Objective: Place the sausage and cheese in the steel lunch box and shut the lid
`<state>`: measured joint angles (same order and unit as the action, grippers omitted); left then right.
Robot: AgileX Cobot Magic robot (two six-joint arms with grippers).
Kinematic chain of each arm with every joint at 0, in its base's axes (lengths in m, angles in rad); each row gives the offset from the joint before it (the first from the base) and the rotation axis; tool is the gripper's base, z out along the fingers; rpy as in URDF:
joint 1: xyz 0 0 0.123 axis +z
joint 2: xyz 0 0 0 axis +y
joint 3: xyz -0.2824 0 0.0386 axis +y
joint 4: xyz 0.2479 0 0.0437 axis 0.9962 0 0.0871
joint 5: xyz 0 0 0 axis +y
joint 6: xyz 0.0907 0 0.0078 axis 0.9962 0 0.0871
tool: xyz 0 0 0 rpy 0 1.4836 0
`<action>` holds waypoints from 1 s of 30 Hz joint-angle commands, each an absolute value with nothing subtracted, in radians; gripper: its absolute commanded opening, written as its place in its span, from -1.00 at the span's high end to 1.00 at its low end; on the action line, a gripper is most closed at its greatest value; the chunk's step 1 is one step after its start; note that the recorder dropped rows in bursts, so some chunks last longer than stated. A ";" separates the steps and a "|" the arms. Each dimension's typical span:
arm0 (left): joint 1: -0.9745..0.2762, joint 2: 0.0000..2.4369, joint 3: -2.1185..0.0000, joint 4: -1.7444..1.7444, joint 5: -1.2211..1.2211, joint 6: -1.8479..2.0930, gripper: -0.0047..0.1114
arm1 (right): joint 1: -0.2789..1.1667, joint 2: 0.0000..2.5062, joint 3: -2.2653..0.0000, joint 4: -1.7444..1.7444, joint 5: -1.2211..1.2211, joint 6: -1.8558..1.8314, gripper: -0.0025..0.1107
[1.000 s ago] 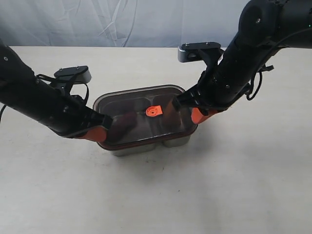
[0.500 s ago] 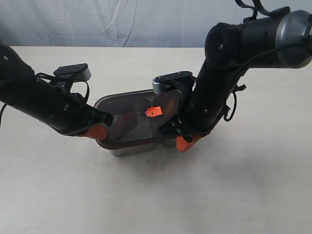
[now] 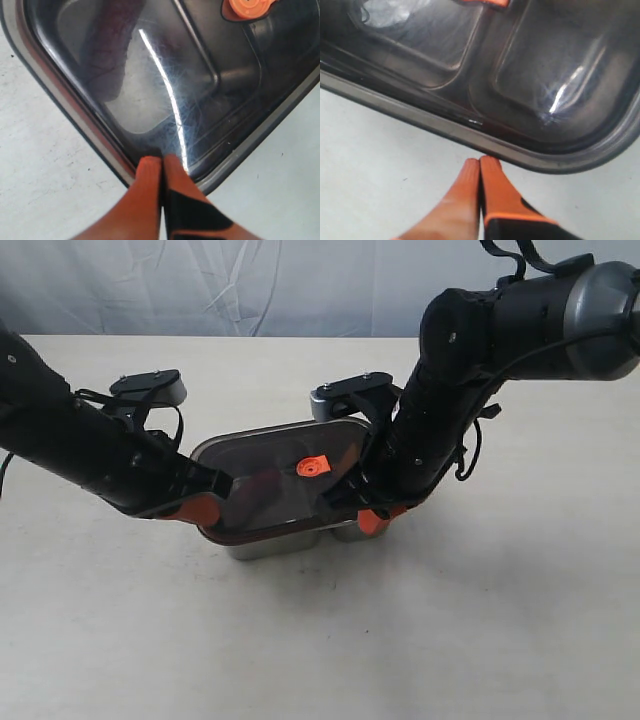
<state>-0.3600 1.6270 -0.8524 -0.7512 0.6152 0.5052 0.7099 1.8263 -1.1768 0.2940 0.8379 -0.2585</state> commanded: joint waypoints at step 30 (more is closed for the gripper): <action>-0.360 1.512 -0.855 -0.746 0.582 0.499 0.92 | 0.698 1.690 -1.182 -0.014 0.758 -0.030 0.96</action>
<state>-0.3600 1.5277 -0.8524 -0.7512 0.5898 0.5052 0.7064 1.6839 -1.1782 0.0000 0.7806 -0.0410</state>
